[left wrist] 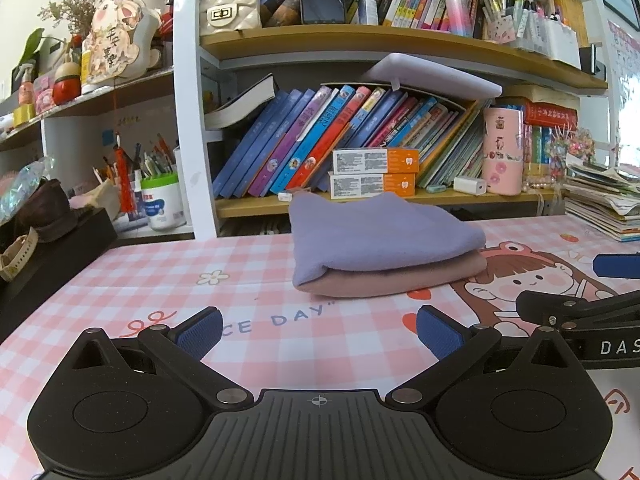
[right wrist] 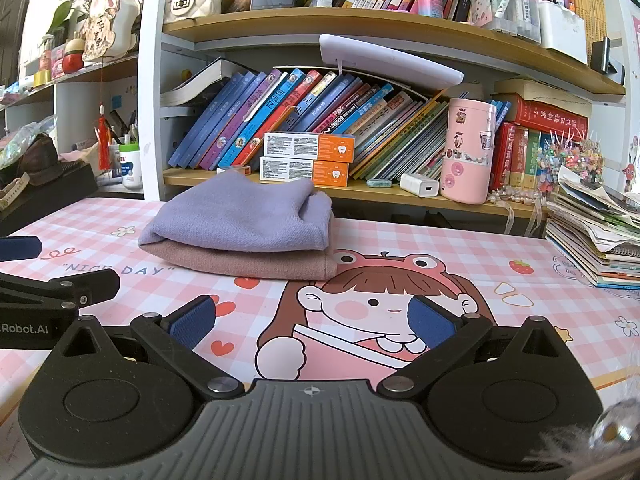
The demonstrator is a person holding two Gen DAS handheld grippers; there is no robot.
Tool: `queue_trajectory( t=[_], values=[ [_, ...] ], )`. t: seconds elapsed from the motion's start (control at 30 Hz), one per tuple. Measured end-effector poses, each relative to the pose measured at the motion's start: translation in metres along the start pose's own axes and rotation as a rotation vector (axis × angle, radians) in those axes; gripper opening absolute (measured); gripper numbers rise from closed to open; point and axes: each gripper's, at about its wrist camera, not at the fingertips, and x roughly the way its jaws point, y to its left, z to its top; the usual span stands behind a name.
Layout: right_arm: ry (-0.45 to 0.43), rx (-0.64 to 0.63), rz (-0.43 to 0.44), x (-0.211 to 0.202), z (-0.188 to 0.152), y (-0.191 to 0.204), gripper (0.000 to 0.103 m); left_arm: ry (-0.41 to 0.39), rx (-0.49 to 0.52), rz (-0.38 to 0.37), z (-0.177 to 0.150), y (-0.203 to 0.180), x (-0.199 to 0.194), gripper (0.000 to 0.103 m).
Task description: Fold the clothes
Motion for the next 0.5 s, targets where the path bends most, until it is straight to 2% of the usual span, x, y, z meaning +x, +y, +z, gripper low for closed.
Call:
queue_trajectory(
  t=[0.5],
  values=[
    [0.0,0.0,0.0,0.0002,0.0004,-0.0004,0.103,0.0,-0.011,0.004,0.0,0.0015,0.0,0.103]
  ],
)
